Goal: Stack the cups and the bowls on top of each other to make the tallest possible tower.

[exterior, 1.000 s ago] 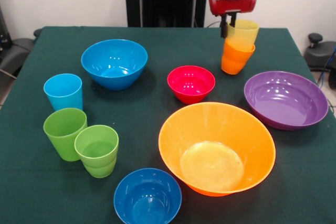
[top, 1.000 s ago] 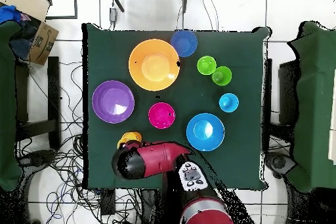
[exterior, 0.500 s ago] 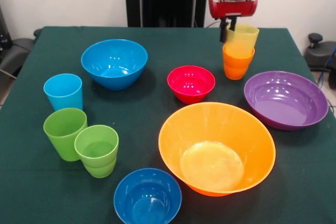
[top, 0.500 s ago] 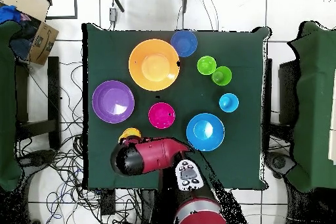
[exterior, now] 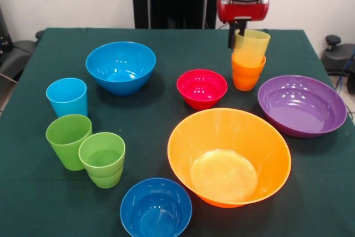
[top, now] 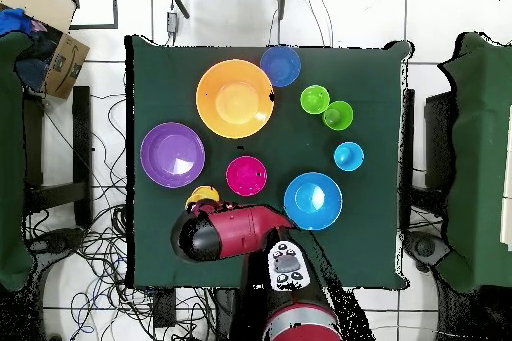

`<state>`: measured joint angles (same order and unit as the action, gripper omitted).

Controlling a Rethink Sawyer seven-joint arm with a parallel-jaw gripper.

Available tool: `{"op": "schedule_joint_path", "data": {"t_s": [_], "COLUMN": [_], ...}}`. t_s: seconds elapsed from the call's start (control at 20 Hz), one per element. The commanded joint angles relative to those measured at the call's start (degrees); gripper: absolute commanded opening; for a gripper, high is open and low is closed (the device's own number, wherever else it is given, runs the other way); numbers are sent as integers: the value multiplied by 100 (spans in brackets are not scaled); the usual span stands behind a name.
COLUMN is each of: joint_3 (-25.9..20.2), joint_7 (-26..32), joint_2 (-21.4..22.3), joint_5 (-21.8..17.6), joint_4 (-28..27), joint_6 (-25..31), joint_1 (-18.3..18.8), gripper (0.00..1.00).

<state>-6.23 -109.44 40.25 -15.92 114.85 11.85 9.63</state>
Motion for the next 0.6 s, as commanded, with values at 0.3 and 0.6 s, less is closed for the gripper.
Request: {"op": "schedule_joint_path", "data": {"t_s": [0.3,0.6], "joint_3": [-468,-494], "joint_7": [-15,-54], "joint_2": [-252,-289], "joint_5": [-52,-31], "joint_4": [-277,-319], "joint_6": [872,926], "joint_1": [170,166], "gripper": [0,0]}}
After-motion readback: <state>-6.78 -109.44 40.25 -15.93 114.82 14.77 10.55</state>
